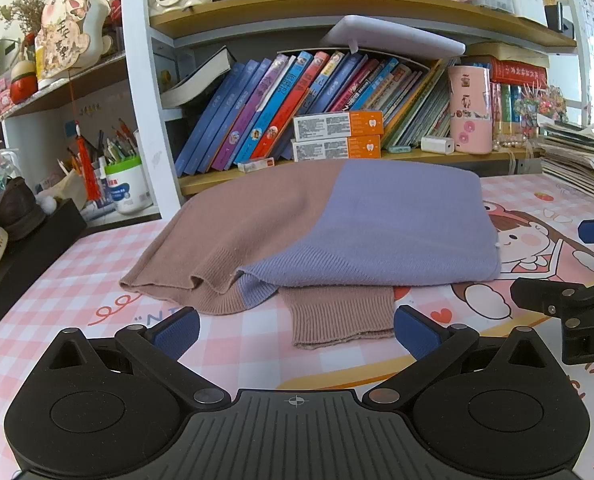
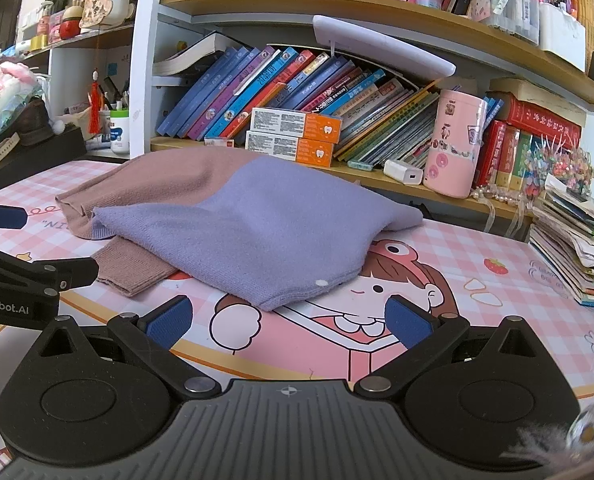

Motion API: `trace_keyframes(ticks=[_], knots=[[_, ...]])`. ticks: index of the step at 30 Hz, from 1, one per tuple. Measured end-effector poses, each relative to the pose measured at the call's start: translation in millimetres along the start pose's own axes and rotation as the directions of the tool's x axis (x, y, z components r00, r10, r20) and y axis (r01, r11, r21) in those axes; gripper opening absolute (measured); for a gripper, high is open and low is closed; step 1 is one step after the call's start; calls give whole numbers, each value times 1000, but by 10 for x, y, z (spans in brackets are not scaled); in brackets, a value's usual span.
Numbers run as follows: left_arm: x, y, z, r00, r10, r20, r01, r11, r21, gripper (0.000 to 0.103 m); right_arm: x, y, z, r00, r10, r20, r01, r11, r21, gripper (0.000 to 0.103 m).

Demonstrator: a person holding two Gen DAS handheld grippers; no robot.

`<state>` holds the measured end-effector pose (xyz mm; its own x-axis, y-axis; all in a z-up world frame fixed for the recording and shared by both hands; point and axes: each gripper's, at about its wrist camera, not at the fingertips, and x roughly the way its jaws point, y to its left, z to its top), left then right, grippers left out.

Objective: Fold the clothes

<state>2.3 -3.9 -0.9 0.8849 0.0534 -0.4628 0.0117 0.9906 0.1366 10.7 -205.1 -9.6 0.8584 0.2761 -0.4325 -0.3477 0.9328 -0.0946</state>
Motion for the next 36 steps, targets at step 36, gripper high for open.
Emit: trace_keyframes(ticks=[36], knots=[[28,61,-11,999,-31,-16,30,999,-26,103,25,-111,-3,1000,0,-18,1,998,70,103]])
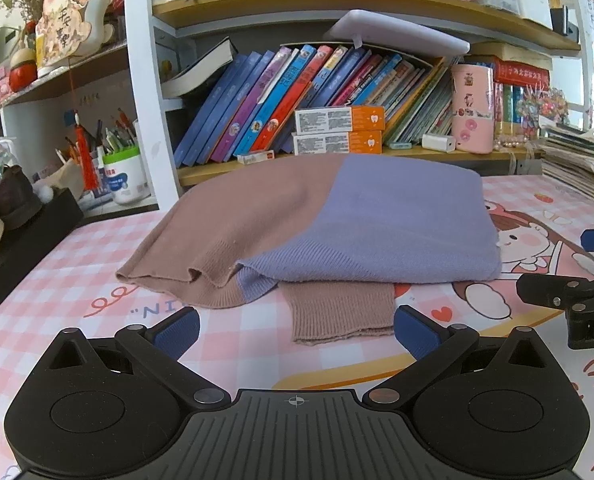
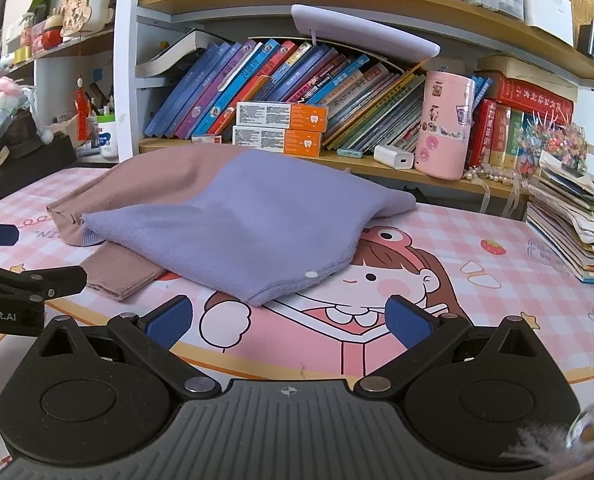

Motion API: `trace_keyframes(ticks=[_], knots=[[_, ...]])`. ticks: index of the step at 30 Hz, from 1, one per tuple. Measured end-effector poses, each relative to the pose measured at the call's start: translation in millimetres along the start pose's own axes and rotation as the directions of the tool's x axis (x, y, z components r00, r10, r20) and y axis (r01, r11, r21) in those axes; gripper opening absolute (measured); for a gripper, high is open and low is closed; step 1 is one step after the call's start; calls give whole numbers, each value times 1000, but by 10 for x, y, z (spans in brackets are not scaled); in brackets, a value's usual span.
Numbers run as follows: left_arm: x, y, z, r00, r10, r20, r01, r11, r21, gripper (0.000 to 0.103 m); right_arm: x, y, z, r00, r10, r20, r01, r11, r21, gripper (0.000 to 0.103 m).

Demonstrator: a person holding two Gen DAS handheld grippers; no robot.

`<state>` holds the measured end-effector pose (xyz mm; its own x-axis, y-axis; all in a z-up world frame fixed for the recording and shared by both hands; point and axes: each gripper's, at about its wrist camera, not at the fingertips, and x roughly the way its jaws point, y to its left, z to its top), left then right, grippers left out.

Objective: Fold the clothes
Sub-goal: 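Grasp the sweater's lavender edge with the right gripper while the left gripper grasps it too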

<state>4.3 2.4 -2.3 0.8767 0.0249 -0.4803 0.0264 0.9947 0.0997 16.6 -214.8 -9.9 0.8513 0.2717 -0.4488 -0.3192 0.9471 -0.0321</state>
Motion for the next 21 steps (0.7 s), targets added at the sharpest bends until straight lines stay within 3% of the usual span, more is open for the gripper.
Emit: trace_keyframes(ticks=[5,11,14,17,21], knots=[[-16,-26,4,999,-33,8,33,999,15,103,-12,-90,18,999,49,9,-50,997,53,103],[-52,-70,2,1000,-14,27,13,999,37,103,6,-283,200,988,148,48,-154,977,150,103],[-56,-85,6,1000,-8,30,7,999,45,103,125,-450,330,988,135,73,-148,966,212,103],[-45,-123,9,999,-50,21,49,996,74,103,315,-675,392,988,138,75,-154,939,308,103],[-38,-194,10,993,-120,4,119,985,127,103,532,-962,377,977,208,46,-207,875,437,103]])
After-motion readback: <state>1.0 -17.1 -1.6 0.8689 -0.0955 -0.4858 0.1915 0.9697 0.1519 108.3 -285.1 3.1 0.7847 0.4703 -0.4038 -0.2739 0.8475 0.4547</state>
